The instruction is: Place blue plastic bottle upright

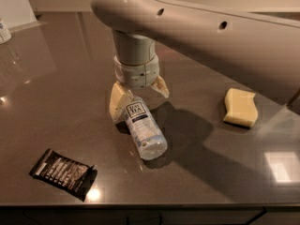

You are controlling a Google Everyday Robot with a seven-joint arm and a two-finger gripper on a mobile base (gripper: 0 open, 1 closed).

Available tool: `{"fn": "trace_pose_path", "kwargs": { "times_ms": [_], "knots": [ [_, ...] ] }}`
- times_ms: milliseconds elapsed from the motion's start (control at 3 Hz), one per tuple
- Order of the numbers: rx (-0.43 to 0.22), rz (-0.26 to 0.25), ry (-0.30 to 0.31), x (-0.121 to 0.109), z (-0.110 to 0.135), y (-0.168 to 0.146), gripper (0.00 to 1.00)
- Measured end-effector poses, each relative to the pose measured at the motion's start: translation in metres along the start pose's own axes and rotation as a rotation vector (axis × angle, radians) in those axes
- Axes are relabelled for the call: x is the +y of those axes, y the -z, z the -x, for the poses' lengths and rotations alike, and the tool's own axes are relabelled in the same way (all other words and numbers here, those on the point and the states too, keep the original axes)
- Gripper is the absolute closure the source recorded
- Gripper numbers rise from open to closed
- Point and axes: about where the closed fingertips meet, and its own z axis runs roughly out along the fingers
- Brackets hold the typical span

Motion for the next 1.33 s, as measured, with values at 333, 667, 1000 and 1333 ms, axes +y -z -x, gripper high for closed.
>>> {"fn": "trace_pose_path", "kwargs": {
  "times_ms": [333,667,1000,1333],
  "knots": [
    [0.005,0.008,0.018,0.002,-0.001,0.000,0.41],
    [-0.017,0.035,0.060,0.005,0.002,0.008,0.64],
    [-0.099,0.079,0.149,0.006,0.013,0.036,0.88],
    [-0.159,0.106,0.233,0.008,0.021,0.058,1.00]
  ]
}}
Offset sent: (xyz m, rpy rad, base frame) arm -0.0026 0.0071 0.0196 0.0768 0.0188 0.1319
